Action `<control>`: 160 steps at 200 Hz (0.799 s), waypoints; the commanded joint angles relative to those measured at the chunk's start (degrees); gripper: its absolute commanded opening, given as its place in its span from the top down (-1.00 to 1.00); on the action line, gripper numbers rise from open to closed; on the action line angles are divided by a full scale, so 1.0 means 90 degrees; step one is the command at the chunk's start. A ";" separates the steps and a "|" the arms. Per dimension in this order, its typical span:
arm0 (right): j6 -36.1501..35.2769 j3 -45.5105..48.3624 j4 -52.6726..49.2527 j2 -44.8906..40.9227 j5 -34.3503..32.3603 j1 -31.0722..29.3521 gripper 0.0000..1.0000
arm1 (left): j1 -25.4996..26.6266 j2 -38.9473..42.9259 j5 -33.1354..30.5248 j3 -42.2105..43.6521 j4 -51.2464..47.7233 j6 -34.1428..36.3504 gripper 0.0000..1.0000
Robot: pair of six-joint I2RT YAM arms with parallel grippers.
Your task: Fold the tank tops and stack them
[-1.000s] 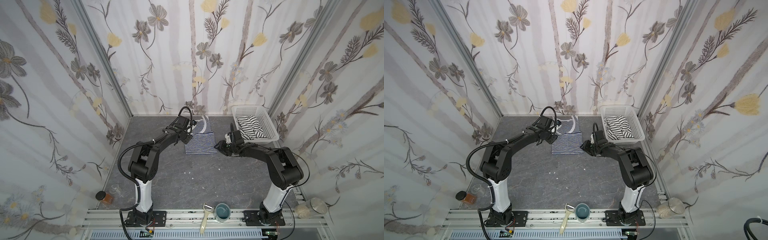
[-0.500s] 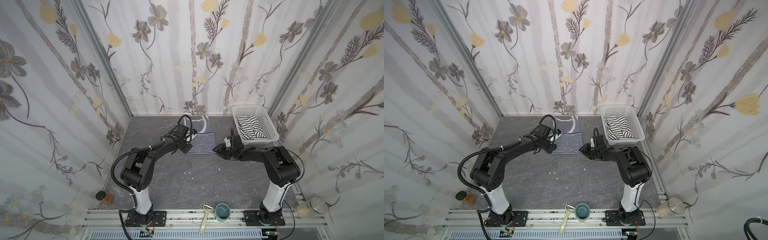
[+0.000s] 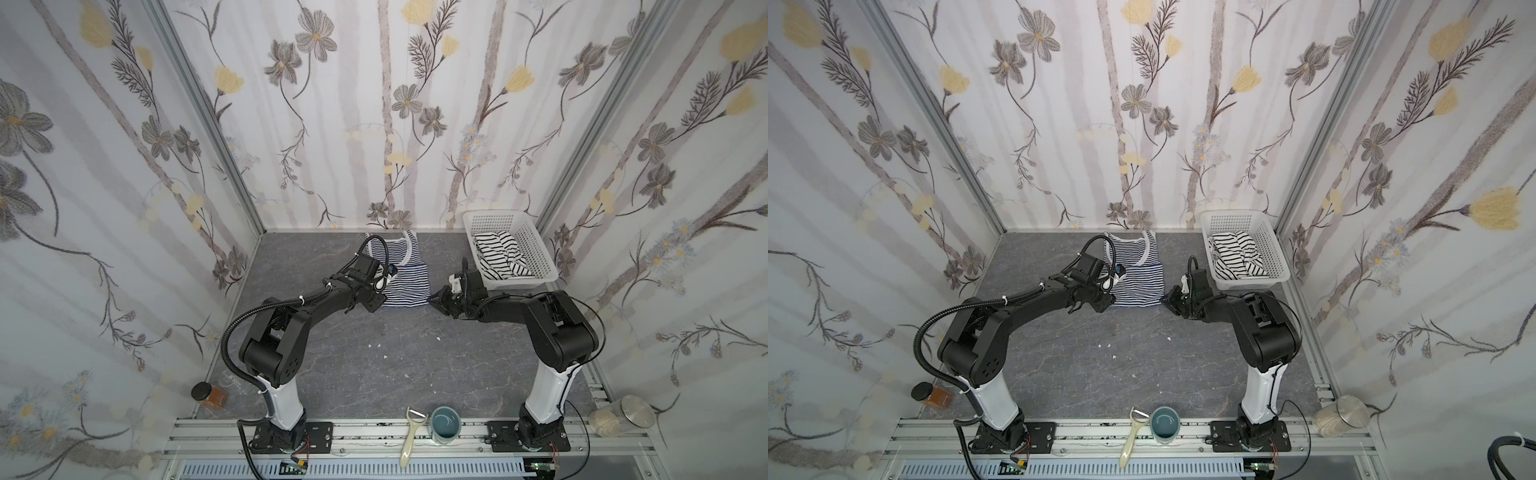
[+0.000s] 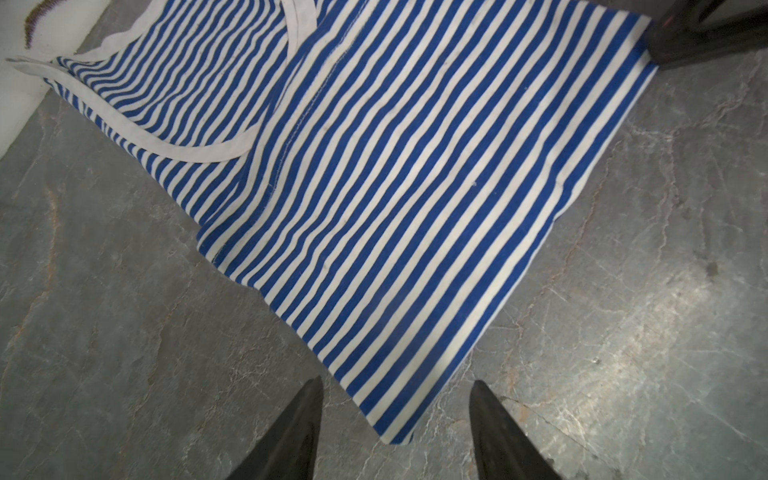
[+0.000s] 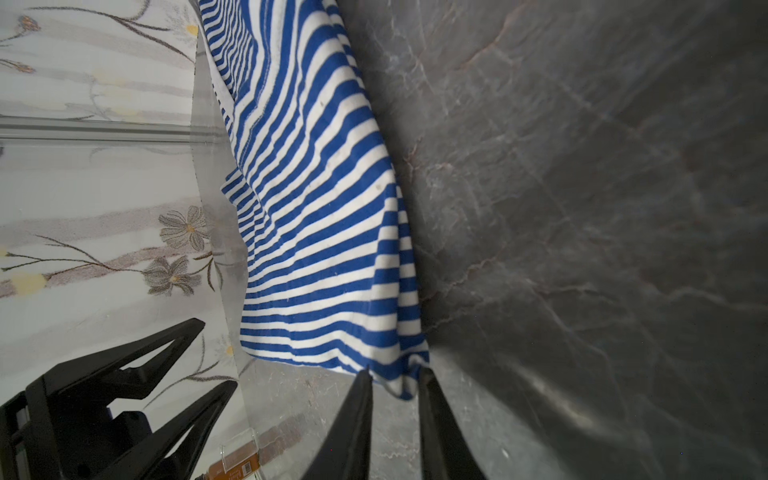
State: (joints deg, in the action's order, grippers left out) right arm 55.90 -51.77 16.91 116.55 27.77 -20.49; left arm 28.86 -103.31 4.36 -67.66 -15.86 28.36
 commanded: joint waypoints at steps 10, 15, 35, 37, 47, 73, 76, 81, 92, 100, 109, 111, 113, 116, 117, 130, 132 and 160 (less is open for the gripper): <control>0.0049 -0.0122 0.0286 -0.0127 0.0032 0.0005 0.90 | 0.0076 -0.0108 -0.0218 0.0118 0.0294 0.0329 -0.17; 0.0040 -0.0117 0.0265 -0.0135 0.0030 0.0005 0.94 | 0.0079 -0.0113 -0.0244 0.0135 0.0320 0.0358 -0.17; 0.0010 -0.0137 0.0199 -0.0214 0.0014 0.0002 1.00 | 0.0094 -0.0171 -0.0414 0.0217 0.0425 0.0509 -0.17; 0.0010 -0.0137 0.0201 -0.0223 0.0011 0.0006 1.00 | 0.0094 -0.0172 -0.0438 0.0231 0.0439 0.0520 -0.17; -0.0019 -0.0152 0.0174 -0.0263 0.0020 0.0007 1.00 | 0.0094 -0.0199 -0.0560 0.0285 0.0539 0.0617 -0.17; -0.0048 -0.0198 0.0101 -0.0351 0.0030 0.0005 1.00 | 0.0094 -0.0280 -0.0784 0.0420 0.0724 0.0821 -0.17; -0.0049 -0.0203 0.0082 -0.0357 0.0030 0.0002 1.00 | 0.0094 -0.0295 -0.0792 0.0428 0.0734 0.0828 -0.17; -0.0058 -0.0213 0.0068 -0.0371 0.0030 0.0003 1.00 | 0.0094 -0.0311 -0.0809 0.0449 0.0750 0.0848 -0.17; -0.0077 -0.0244 0.0020 -0.0400 0.0032 0.0002 1.00 | 0.0094 -0.0340 -0.0824 0.0490 0.0780 0.0880 -0.17; -0.0097 -0.0268 -0.0022 -0.0418 0.0030 0.0003 1.00 | 0.0094 -0.0349 -0.0823 0.0515 0.0794 0.0886 -0.16; -0.0112 -0.0292 -0.0049 -0.0431 0.0029 0.0002 1.00 | 0.0094 -0.0358 -0.0812 0.0548 0.0822 0.0902 -0.15; -0.0116 -0.0305 -0.0044 -0.0431 0.0030 0.0006 1.00 | 0.0094 -0.0357 -0.0811 0.0553 0.0829 0.0907 -0.15; -0.0115 -0.0308 -0.0050 -0.0431 0.0035 0.0007 1.00 | 0.0094 -0.0367 -0.0815 0.0562 0.0833 0.0903 -0.15; -0.0117 -0.0317 -0.0062 -0.0429 0.0039 0.0007 1.00 | 0.0094 -0.0374 -0.0809 0.0570 0.0841 0.0908 -0.14; -0.0117 -0.0319 -0.0067 -0.0430 0.0039 0.0009 1.00 | 0.0094 -0.0376 -0.0808 0.0572 0.0843 0.0905 -0.14; -0.0144 -0.0352 -0.0107 -0.0421 0.0040 0.0004 1.00 | 0.0094 -0.0396 -0.0771 0.0591 0.0873 0.0907 -0.08; -0.0146 -0.0357 -0.0112 -0.0421 0.0040 0.0007 1.00 | 0.0094 -0.0409 -0.0766 0.0598 0.0880 0.0910 -0.07; -0.0156 -0.0391 -0.0138 -0.0410 0.0068 0.0008 1.00 | 0.0094 -0.0418 -0.0568 0.0660 0.0942 0.0953 0.35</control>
State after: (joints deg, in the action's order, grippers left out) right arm 54.96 -54.63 15.09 113.23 27.97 -20.49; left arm 29.67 -106.76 -2.31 -62.15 -9.04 35.79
